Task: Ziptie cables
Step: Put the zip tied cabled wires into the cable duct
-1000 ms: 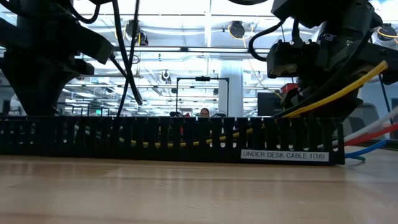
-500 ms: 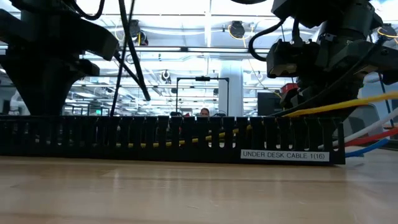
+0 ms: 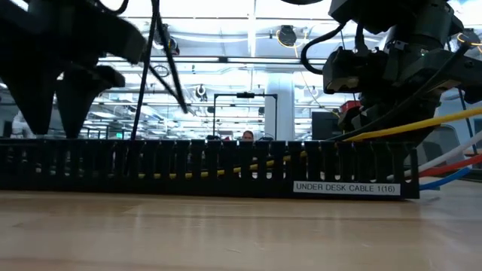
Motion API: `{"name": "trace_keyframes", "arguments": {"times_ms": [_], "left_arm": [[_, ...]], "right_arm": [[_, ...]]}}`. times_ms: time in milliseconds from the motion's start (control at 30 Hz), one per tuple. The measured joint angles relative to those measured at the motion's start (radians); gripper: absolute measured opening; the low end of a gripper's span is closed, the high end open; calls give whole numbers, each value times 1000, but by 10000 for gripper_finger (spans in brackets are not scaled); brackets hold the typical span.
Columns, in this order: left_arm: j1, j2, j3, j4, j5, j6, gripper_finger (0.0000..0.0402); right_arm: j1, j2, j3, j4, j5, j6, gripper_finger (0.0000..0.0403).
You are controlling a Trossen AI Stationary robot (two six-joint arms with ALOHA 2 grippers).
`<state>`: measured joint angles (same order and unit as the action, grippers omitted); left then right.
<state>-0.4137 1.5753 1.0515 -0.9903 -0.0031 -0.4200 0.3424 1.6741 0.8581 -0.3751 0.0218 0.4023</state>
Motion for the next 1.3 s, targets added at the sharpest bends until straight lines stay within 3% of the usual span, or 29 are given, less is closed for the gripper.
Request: {"name": "trace_keyframes", "arguments": {"times_ms": [233, 467, 633, 933, 1067, 1300], "left_arm": [[0, 0, 72, -43, -12, 70, 238], [6, 0, 141, -182, -136, 149, 240], [36, 0, 143, -181, -155, 175, 240], [118, 0, 142, -180, -166, 225, 240], [128, 0, 140, -181, -166, 226, 240], [128, 0, 140, -179, -181, 254, 240]], "right_arm": [[0, -1, 0, 1, 5, -4, 6], [-21, -72, -6, -33, 5, -38, 14], [-36, -123, -5, -120, 6, -25, 25], [-42, -140, -2, -100, -2, 93, 44], [-46, -141, -2, -91, -2, 123, 74], [-95, -143, -1, -68, -13, 162, 164]]}}
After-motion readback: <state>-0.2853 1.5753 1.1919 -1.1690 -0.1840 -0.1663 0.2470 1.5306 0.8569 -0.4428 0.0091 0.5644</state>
